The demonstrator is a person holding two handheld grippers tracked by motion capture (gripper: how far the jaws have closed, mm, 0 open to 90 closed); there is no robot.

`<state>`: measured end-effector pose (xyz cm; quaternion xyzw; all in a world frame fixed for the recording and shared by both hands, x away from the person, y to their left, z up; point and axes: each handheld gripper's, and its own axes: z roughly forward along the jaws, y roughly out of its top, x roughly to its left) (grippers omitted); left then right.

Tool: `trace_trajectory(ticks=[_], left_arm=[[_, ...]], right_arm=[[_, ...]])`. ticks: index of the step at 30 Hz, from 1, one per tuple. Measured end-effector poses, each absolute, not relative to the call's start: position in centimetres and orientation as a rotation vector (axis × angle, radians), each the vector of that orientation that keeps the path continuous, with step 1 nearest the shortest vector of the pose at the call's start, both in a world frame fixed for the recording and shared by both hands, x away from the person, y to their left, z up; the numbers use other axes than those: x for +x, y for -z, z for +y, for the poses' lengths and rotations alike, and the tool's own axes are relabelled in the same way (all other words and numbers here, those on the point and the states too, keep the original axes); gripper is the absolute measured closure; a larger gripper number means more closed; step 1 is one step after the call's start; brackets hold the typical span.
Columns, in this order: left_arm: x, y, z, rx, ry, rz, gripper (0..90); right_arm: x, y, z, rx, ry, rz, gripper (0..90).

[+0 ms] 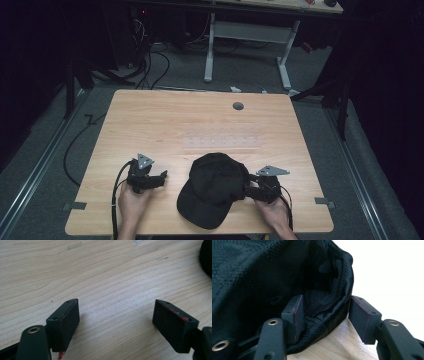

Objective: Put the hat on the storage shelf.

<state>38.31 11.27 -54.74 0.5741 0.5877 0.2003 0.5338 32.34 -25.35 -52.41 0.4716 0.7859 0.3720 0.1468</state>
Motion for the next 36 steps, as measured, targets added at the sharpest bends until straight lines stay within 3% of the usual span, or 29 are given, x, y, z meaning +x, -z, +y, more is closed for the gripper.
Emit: trace_trajectory(ticks=[8,20,36], left_arm=[[38.3,54.7,11.3,1.367,-0.478,1.401,22.2],[38.3,54.7,11.3,1.367,-0.478,1.402,22.2],[38.3,54.7,11.3,1.367,-0.478,1.402,22.2]], right_arm=[[32.2,52.7,-24.3,1.282,-0.965,2.262,54.0],[32.4,52.6,-22.9,1.163,-0.9,2.29,79.8],[33.5,52.2,-23.3,1.156,-0.927,2.283,85.1]])
